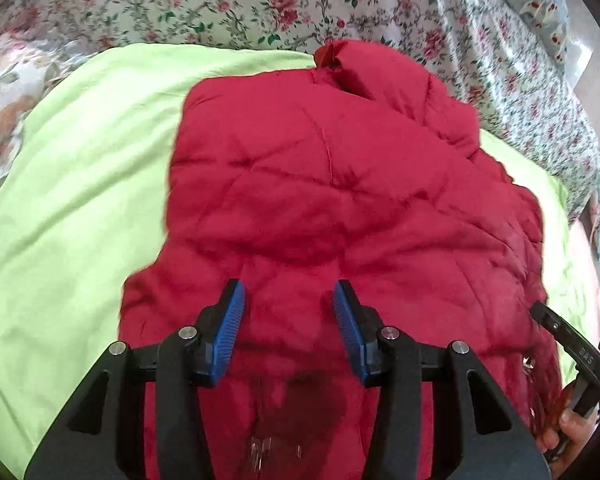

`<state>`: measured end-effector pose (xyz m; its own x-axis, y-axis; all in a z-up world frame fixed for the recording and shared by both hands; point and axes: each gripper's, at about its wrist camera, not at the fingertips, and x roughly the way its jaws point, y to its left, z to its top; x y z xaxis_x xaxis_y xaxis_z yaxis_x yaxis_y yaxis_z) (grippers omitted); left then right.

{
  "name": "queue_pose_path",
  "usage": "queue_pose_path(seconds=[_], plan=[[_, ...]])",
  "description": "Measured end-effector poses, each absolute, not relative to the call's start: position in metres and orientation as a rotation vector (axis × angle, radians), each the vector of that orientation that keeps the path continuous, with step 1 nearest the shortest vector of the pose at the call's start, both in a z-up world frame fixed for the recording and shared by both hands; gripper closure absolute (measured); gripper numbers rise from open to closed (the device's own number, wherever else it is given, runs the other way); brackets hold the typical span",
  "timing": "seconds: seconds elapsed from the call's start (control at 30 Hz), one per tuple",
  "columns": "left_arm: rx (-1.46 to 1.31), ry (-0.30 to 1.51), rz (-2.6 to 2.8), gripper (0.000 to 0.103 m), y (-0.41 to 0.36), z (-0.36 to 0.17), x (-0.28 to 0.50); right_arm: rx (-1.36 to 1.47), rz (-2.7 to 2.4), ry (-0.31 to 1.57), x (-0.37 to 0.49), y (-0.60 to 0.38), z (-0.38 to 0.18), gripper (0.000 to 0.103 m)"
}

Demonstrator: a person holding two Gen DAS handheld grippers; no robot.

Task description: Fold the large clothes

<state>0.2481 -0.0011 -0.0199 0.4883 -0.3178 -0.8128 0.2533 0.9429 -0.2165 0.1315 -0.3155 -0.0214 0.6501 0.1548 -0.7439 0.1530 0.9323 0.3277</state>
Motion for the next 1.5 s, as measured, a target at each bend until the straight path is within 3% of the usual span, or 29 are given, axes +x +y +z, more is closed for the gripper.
queue_pose_path(seconds=[0.07,0.4,0.87,1.17,1.33,1.5], plan=[[-0.089,1.003,-0.353,0.058,0.009,-0.017,0.232,0.365,0.009,0.851,0.113,-0.313,-0.011,0.066],[-0.114,0.997,-0.361,0.058,0.05,-0.008,0.154,0.379,0.018,0.847,0.037,-0.313,0.007,0.064],[-0.145,1.012,-0.328,0.058,0.082,-0.011,0.106,0.403,-0.006,0.842,-0.017,-0.316,0.011,0.058],[-0.142,1.005,-0.299,0.058,0.102,-0.012,0.084,0.372,-0.071,0.843,-0.047,-0.322,0.011,0.044],[-0.112,1.008,-0.275,0.058,0.107,-0.015,0.077,0.319,-0.135,0.841,-0.063,-0.323,0.012,0.03],[-0.115,1.02,-0.269,0.056,0.117,-0.018,0.071,0.289,-0.147,0.884,-0.071,-0.32,0.003,0.029]])
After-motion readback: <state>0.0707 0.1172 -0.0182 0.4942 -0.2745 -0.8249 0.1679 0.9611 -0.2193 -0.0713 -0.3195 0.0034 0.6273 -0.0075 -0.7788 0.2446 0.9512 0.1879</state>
